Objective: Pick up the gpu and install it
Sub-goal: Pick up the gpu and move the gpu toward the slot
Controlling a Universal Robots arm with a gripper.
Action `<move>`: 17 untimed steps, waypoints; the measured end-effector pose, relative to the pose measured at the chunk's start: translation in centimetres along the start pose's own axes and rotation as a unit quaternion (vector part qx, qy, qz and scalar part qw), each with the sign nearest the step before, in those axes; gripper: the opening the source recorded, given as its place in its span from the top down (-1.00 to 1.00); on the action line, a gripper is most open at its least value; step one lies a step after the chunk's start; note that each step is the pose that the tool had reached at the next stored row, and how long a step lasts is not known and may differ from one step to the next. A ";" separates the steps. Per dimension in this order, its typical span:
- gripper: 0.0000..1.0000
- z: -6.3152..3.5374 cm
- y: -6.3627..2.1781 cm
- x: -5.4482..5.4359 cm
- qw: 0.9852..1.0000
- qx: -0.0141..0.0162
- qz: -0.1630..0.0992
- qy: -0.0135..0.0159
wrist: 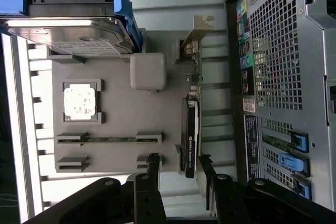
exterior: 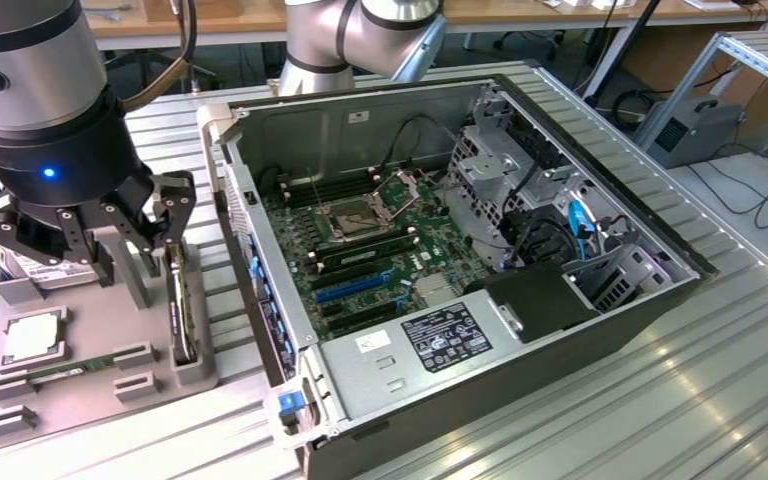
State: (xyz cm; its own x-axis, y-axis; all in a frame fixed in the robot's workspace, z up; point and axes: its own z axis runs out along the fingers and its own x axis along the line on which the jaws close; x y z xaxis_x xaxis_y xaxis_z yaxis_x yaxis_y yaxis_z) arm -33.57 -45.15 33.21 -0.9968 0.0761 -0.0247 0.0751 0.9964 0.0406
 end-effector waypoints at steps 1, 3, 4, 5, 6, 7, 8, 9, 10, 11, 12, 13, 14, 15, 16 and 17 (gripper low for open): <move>0.16 0.05 0.00 0.0 1.000 0.000 0.000 0.000; 0.16 0.12 0.00 0.0 1.000 0.000 0.000 0.000; 0.16 0.14 0.00 0.0 1.000 0.000 0.000 0.000; 0.16 0.18 -0.01 0.0 1.000 0.000 0.000 0.000; 0.16 0.23 -0.01 0.0 1.000 0.000 0.000 0.000; 0.16 0.29 -0.01 0.0 1.000 0.000 0.000 0.000; 0.16 0.32 -0.01 0.0 1.000 0.000 0.000 0.000; 0.16 0.35 -0.01 0.0 1.000 0.000 0.000 0.000; 0.16 0.39 -0.01 0.0 1.000 0.000 0.000 0.000; 0.16 0.42 -0.02 0.0 1.000 0.000 0.000 0.000; 0.16 0.45 -0.02 0.0 1.000 0.000 0.000 0.000; 0.16 0.48 -0.02 0.0 1.000 0.000 0.000 0.000; 0.16 0.51 -0.02 0.0 1.000 0.000 0.000 0.000; 0.16 0.55 -0.02 0.0 1.000 0.000 0.000 0.000; 0.16 0.58 -0.02 0.0 1.000 0.000 0.000 0.000; 0.16 0.61 -0.02 0.0 1.000 0.000 0.000 0.000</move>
State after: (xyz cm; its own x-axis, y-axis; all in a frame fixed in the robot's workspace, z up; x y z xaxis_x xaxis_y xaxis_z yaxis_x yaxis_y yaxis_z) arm -33.57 -45.15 32.60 -0.9968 0.0761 -0.0248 0.0751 0.9963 0.0406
